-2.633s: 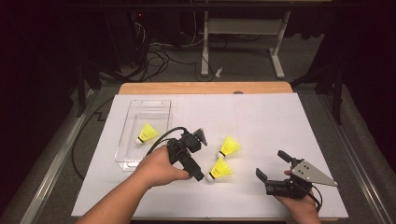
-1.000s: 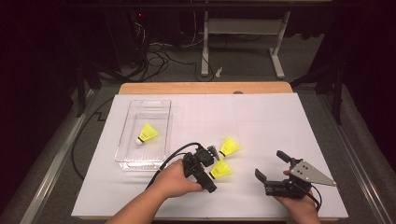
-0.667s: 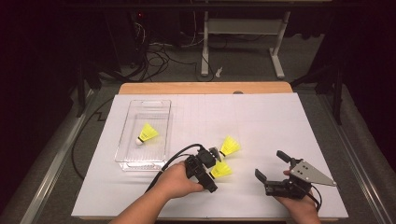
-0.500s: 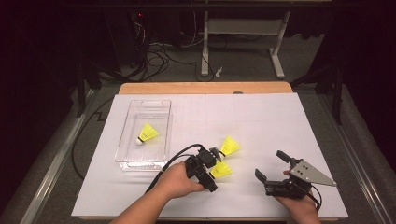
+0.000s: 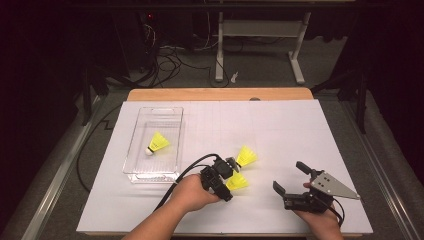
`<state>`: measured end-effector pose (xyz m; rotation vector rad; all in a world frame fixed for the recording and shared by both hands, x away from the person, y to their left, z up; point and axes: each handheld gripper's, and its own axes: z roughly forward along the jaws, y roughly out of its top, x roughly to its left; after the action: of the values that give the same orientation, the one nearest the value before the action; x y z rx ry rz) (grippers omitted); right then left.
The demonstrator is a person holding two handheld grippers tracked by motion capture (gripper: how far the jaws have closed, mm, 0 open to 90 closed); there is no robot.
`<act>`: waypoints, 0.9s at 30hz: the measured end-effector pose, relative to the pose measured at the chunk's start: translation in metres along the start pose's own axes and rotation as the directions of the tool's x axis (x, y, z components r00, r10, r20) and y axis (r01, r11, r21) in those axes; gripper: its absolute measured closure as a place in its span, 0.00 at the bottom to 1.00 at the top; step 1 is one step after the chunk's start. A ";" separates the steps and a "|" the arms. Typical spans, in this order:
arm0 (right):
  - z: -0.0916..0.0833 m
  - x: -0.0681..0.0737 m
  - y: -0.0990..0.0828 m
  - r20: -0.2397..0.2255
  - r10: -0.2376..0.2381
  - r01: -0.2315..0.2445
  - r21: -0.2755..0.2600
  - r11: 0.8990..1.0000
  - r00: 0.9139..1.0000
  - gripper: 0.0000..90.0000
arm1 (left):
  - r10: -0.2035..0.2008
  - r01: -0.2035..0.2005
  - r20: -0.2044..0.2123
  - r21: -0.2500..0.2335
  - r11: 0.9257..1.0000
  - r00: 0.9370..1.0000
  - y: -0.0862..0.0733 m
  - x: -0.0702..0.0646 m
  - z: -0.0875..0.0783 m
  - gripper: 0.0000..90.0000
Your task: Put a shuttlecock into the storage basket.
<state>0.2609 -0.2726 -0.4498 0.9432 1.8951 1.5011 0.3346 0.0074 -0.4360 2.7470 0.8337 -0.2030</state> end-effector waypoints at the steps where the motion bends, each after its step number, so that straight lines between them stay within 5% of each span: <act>1: 0.000 0.000 0.000 0.000 -0.001 0.001 0.000 1.000 1.000 0.01 | 0.001 -0.001 0.002 -0.005 1.000 1.000 0.000 0.000 -0.001 0.49; 27: 0.000 0.000 0.000 -0.001 0.000 0.000 0.000 1.000 1.000 0.01 | -0.001 0.001 -0.025 -0.014 1.000 1.000 0.000 0.001 0.000 0.71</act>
<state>0.2611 -0.2728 -0.4500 0.9422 1.8957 1.5024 0.3355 0.0076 -0.4361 2.7413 0.8396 -0.1623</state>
